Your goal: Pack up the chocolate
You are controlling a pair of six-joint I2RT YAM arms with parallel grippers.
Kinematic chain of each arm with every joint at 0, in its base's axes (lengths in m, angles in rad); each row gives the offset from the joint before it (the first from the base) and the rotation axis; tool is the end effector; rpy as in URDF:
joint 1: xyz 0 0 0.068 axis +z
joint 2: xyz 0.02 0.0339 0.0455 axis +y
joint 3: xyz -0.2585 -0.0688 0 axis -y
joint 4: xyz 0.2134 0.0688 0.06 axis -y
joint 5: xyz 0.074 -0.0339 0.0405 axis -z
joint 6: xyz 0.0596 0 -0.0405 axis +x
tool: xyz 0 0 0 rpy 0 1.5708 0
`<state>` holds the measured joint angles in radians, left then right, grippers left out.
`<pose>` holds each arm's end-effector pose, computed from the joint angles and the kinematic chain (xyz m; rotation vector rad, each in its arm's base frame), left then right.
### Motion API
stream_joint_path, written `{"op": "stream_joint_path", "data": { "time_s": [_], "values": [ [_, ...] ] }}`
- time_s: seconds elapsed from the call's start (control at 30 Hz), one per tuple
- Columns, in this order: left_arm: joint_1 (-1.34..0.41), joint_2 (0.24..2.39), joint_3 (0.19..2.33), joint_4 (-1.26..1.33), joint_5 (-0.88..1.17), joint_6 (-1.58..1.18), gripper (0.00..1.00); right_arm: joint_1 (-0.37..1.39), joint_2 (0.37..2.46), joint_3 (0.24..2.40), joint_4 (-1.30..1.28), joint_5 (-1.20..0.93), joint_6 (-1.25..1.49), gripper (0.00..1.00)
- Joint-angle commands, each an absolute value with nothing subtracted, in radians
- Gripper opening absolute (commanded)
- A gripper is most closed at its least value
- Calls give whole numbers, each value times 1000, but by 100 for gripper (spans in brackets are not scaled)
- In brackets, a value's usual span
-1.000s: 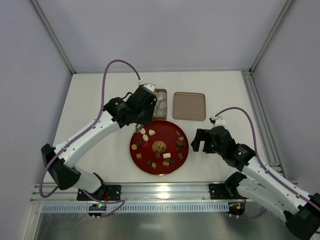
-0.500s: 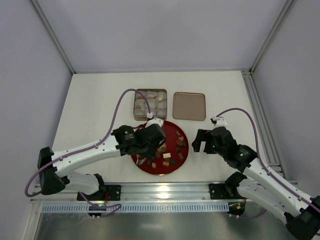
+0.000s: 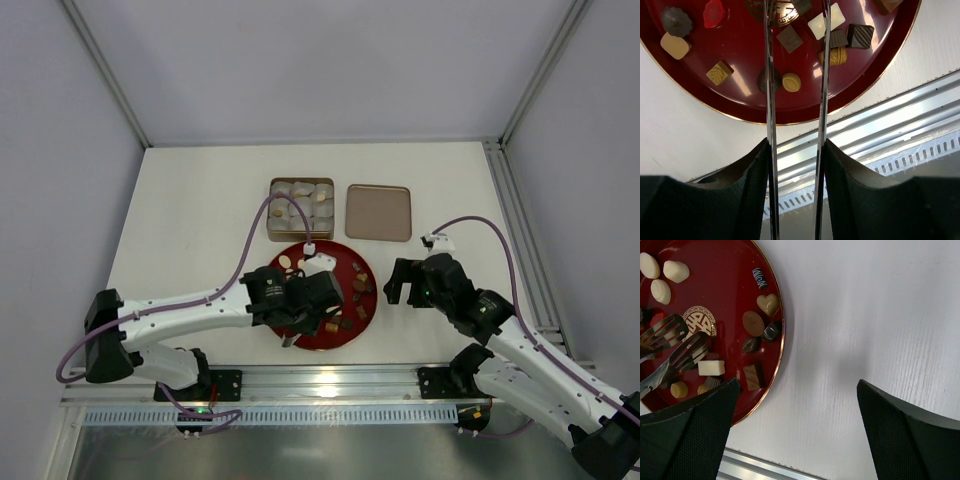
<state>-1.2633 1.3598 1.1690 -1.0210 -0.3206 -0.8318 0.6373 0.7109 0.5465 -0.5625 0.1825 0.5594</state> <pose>0.0883 -0.2160 0.2625 0.4970 2.6353 -0.2047 0.1218 0.0767 0.2183 0.0049 2.3177 0.4105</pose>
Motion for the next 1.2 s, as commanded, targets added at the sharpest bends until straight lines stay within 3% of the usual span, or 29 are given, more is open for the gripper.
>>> {"op": "stream_joint_path", "data": {
  "time_s": [0.0, 0.53, 1.17],
  "values": [
    [-1273, 1359, 1161, -989, -350, -867, 45, 634, 690, 566, -557, 186, 563, 100],
    [-1289, 1385, 1126, -960, -350, -885, 39, 634, 683, 563, -558, 187, 565, 100],
    [-1289, 1374, 1135, -983, -380, -881, 20, 634, 676, 561, -557, 187, 566, 100]
  ]
}}
